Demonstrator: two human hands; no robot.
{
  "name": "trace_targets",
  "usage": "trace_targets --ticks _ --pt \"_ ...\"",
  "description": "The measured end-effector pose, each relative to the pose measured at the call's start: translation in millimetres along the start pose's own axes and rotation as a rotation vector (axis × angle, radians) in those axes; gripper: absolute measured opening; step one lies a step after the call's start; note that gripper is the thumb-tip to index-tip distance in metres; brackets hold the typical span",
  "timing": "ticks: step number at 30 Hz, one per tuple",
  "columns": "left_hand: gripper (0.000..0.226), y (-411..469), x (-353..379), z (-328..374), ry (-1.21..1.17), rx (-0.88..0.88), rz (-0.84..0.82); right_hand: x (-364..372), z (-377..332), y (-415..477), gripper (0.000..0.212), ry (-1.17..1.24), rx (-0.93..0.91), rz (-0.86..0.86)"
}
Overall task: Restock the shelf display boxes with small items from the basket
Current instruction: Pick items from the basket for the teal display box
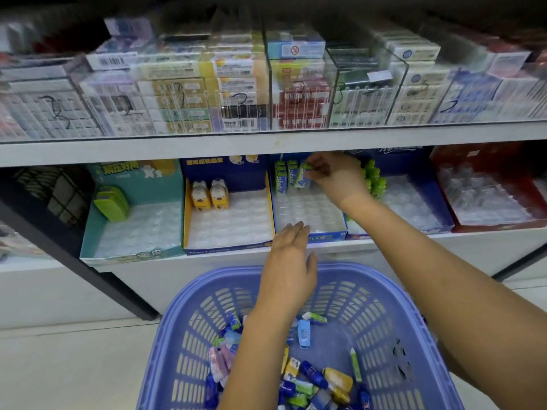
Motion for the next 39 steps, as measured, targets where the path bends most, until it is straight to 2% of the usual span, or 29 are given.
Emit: trace_targets --ticks 5,13,21,23,25,27,28,30,33,34,37,39 --pt "0.049 3 -2 -2 -0.016 0.022 -0.033 17 -1 11 0.019 -0.044 -0.060 -0.083" --pt "0.049 2 -3 -3 -0.047 0.034 -0.036 20 3 22 0.021 -0.090 -0.036 -0.160" --pt "0.051 3 0 -6 -0.034 0.052 -0.046 30 0 4 0.027 -0.391 -0.161 -0.198" --pt "0.047 0 -5 -5 -0.076 0.051 0.005 30 -4 -7 0.034 -0.437 -0.147 -0.225" --pt "0.036 -7 -21 -9 -0.163 0.022 0.174 23 -11 -24 0.038 -0.413 -0.125 -0.206" --pt "0.025 -17 -34 -20 -0.230 -0.035 0.314 16 -18 -51 0.023 -0.283 -0.104 -0.165" --pt "0.024 -19 -33 -27 -0.244 -0.068 0.312 17 -17 -67 0.015 -0.209 -0.056 -0.189" --pt "0.026 -20 -18 -46 -0.184 -0.140 0.189 35 -2 -100 0.017 -0.137 0.112 -0.354" --pt "0.027 -30 24 -84 -0.010 -0.261 -0.083 80 42 -151 0.026 -0.352 0.314 -0.726" --pt "0.028 -39 41 -97 0.023 -0.303 -0.183 91 62 -169 0.029 -0.407 0.373 -0.802" --pt "0.020 -69 89 -126 0.125 -0.363 -0.438 113 119 -212 0.035 -0.466 0.502 -0.859" --pt "0.024 -85 115 -136 0.154 -0.352 -0.529 122 149 -234 0.043 -0.495 0.532 -0.856"
Point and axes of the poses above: each hand's wrist, its own y-axis towards the middle knuckle, its own x-axis out of the palm, z = x × y, the point moved 8 cm from there along y, towards the middle knuckle, and after that the axes turned 13 degrees about y, right-handed, at the moved point
